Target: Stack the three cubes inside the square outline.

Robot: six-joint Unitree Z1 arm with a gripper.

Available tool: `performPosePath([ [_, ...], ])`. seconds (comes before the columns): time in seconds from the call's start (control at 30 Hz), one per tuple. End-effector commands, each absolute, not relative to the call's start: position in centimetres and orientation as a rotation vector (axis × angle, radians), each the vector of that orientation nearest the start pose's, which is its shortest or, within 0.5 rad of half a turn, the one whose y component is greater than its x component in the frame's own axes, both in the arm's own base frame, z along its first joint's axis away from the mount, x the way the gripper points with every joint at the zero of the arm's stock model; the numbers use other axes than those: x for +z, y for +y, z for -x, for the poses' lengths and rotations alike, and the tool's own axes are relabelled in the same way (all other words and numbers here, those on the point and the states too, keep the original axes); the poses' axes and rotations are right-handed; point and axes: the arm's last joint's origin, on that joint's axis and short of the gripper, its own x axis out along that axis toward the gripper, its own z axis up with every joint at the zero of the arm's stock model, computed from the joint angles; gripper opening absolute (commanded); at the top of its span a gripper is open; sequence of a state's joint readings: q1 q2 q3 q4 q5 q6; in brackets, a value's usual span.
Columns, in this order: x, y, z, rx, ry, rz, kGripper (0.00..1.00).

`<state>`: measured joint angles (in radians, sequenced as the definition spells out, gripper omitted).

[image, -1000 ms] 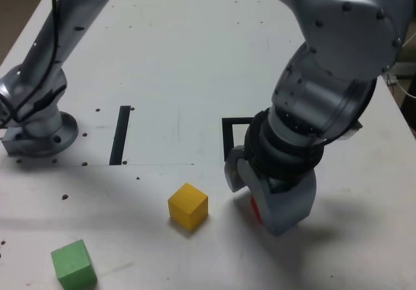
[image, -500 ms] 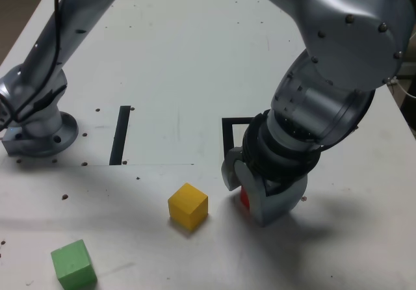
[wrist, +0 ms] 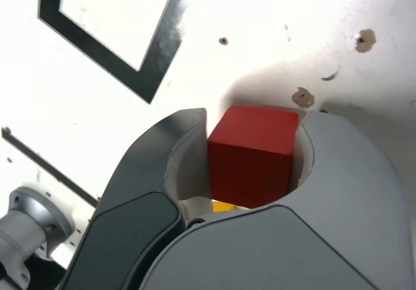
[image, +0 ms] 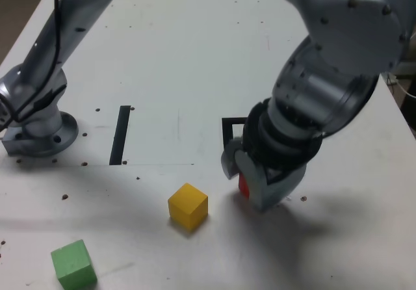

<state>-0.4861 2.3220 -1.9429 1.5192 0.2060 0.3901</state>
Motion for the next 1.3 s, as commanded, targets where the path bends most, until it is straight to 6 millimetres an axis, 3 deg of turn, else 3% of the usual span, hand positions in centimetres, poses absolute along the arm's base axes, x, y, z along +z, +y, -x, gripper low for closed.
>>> performPosePath([
  [0.0, 22.9, -17.8, -38.4, -0.526, 1.766, -0.879, 0.33],
  [0.33, 25.0, -12.5, -39.7, -0.443, 1.786, -0.683, 0.33],
  [0.77, 26.8, -8.2, -38.1, -0.295, 1.799, -0.445, 0.33],
  [1.27, 23.6, -4.5, -37.9, -0.137, 1.831, -0.178, 0.33],
])
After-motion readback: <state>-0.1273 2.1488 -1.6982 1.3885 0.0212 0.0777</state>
